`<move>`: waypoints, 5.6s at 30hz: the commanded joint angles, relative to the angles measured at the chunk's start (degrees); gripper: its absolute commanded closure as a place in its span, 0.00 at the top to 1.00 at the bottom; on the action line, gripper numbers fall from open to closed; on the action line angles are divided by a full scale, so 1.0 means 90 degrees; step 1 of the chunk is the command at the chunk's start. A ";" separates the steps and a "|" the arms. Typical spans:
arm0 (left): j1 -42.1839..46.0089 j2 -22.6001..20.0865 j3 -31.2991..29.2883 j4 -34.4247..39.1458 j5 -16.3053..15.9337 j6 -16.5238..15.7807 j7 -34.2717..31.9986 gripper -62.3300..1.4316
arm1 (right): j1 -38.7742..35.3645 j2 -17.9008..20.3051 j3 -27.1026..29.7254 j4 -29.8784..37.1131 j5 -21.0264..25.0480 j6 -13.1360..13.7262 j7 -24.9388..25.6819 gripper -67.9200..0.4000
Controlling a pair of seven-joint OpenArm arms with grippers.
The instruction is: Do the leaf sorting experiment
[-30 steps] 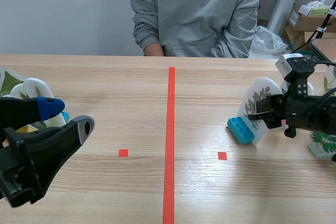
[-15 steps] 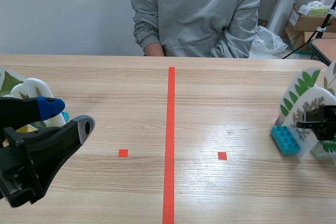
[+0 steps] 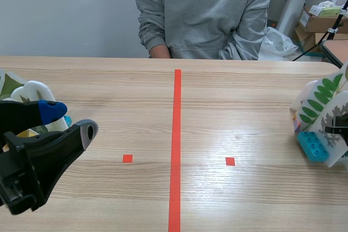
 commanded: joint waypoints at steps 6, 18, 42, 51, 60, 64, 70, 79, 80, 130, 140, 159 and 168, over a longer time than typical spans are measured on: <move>0.0068 0.0015 -0.0024 0.0092 -0.0090 -0.0017 -0.0073 0.71 | 0.0070 0.0104 0.0053 0.0070 0.0075 -0.0002 0.0121 0.14; 0.0068 0.0015 -0.0024 0.0092 -0.0090 -0.0017 -0.0073 0.71 | 0.0070 0.0104 0.0053 0.0070 0.0075 0.0000 0.0117 0.48; 0.0068 0.0015 -0.0024 0.0092 -0.0090 -0.0017 -0.0073 0.71 | -0.0634 0.0413 0.0843 0.1821 0.0855 0.1690 -0.0095 0.58; 0.0066 0.0015 -0.0024 0.0092 -0.0090 -0.0017 -0.0085 0.71 | -0.1088 0.0882 0.0622 0.2968 0.1872 0.1797 -0.0534 0.58; 0.0066 0.0015 -0.0024 0.0092 -0.0090 -0.0017 -0.0092 0.71 | -0.1736 0.1360 -0.0078 0.3679 0.2861 0.1797 -0.0860 0.59; 0.0066 0.0015 -0.0024 0.0092 -0.0087 -0.0017 -0.0090 0.71 | -0.1950 0.1377 -0.0410 0.3951 0.3167 0.1797 -0.1078 0.61; 0.0066 -0.0022 -0.0024 0.0092 -0.0090 -0.0015 -0.0092 0.71 | -0.2370 0.1464 -0.0750 0.4398 0.3580 0.1797 -0.1396 0.61; 0.0066 -0.0095 -0.0024 0.0092 -0.0219 -0.0015 -0.0092 0.71 | -0.2941 0.1445 -0.0811 0.4845 0.3842 0.1797 -0.1586 0.61; 0.0066 -0.0095 -0.0024 0.0092 -0.0325 -0.0015 -0.0095 0.71 | -0.2975 0.1418 -0.0811 0.4845 0.3825 0.1797 -0.1588 0.61; 0.0066 -0.0092 -0.0024 0.0092 -0.0418 -0.0015 -0.0085 0.71 | -0.2980 0.1214 -0.0811 0.4845 0.3759 0.1797 -0.1523 0.61; 0.0066 -0.0092 -0.0024 0.0092 -0.0418 -0.0015 -0.0085 0.71 | -0.2980 0.1214 -0.0811 0.4845 0.3759 0.1797 -0.1523 0.61; 0.0066 -0.0092 -0.0024 0.0092 -0.0418 -0.0015 -0.0085 0.71 | -0.2980 0.1217 -0.0811 0.4845 0.3759 0.1797 -0.1525 0.61; 0.0066 -0.0092 -0.0024 0.0092 -0.0418 -0.0015 -0.0085 0.71 | -0.2980 0.1217 -0.0811 0.4845 0.3759 0.1797 -0.1525 0.61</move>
